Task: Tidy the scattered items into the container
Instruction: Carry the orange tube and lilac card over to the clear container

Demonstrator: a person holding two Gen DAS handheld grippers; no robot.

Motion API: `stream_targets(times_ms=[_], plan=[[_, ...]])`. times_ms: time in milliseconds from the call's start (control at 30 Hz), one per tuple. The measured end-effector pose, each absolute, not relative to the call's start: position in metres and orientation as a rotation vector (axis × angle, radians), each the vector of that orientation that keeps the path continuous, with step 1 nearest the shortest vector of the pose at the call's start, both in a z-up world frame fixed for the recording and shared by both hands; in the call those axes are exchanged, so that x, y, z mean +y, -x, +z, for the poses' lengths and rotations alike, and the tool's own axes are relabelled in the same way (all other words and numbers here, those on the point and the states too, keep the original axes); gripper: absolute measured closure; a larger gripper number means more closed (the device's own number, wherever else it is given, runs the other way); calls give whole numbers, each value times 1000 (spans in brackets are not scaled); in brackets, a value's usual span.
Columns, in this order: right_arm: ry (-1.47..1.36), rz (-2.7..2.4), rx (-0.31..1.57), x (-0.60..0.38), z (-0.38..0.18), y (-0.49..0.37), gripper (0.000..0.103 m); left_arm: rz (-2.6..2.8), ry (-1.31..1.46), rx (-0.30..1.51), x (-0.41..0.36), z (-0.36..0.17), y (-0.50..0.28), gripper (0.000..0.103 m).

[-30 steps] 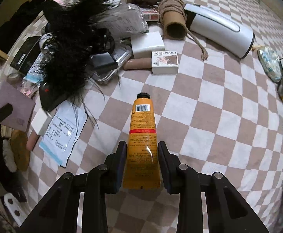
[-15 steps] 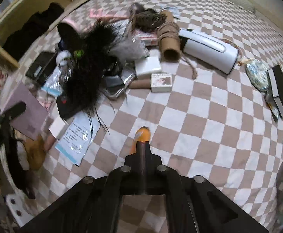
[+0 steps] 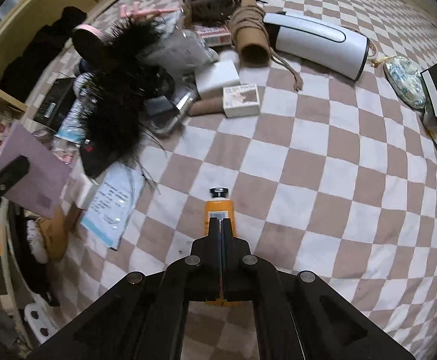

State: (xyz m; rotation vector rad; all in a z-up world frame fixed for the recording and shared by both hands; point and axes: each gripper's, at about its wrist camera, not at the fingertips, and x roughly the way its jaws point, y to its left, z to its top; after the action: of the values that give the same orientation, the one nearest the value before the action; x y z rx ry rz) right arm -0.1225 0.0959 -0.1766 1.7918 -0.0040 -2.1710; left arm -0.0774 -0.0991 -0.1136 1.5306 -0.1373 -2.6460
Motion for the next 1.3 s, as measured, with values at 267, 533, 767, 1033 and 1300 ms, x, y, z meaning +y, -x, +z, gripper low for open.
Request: stream_targets(times_ms=[267, 533, 767, 1033, 1300], plan=[[-1796, -2185, 81, 70, -181, 122, 16, -2608, -1551, -120, -115, -122, 76, 96], [-1876, -2154, 194, 59, -207, 117, 59, -2575, -1568, -90, -127, -129, 76, 96], [-1822, -2172, 285, 46, -207, 109, 73, -2578, -1576, -95, -124, -129, 76, 96], [-1783, -2201, 256, 52, -189, 109, 73, -2600, -1560, -97, -118, -123, 76, 96], [-1734, -2283, 180, 81, -161, 112, 73, -2636, -1532, -99, -105, -111, 74, 96]])
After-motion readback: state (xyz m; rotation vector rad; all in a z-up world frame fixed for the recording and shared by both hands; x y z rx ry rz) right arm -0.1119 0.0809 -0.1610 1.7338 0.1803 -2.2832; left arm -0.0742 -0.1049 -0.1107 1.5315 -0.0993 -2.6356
